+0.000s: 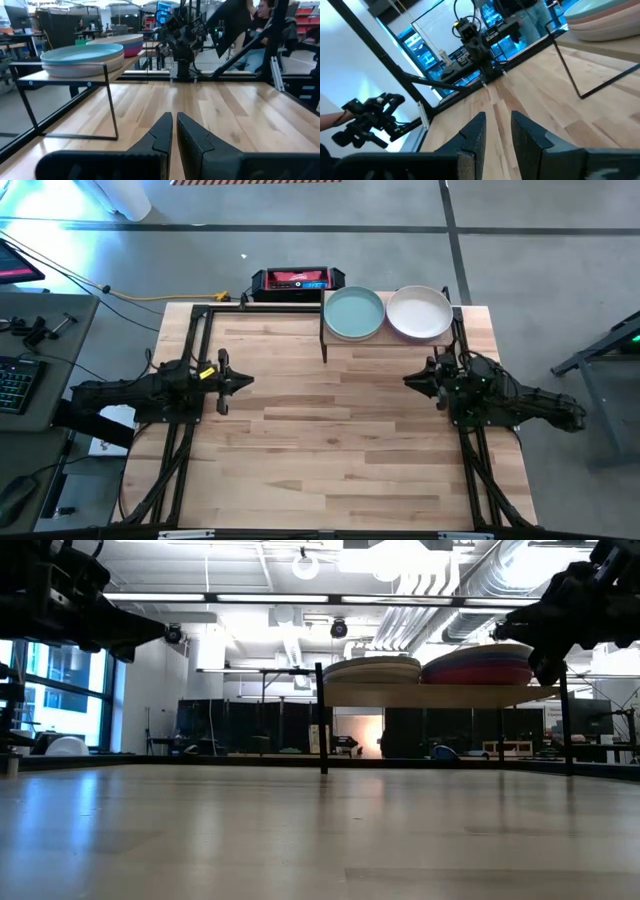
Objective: Place and stack plates onto a shelf
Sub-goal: Return to Home Position
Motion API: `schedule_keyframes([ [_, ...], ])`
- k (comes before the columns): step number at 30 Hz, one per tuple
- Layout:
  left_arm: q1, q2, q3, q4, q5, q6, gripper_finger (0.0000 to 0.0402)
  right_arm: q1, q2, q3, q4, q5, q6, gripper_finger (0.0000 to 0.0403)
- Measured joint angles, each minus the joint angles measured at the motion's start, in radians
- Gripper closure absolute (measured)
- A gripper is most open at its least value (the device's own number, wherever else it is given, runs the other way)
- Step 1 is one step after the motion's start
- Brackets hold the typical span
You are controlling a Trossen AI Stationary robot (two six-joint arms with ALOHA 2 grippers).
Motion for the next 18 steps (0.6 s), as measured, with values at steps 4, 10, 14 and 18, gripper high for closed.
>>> schedule_keyframes([
  [4,-0.004,-0.025,0.000,0.001,0.000,0.000,0.0385,0.029,0.000,0.000,0.000,-0.001,0.000,0.0330],
  [10,-0.004,-0.027,0.000,0.001,0.000,0.000,0.0385,0.043,0.015,-0.054,0.101,0.003,0.000,0.0330],
  [14,-0.004,-0.027,0.000,0.001,0.000,0.000,0.0385,0.043,0.018,-0.056,0.106,0.003,0.000,0.0330],
  [18,-0.004,-0.027,0.000,0.001,0.000,0.000,0.0385,0.043,0.018,-0.056,0.106,0.003,0.000,0.0330],
])
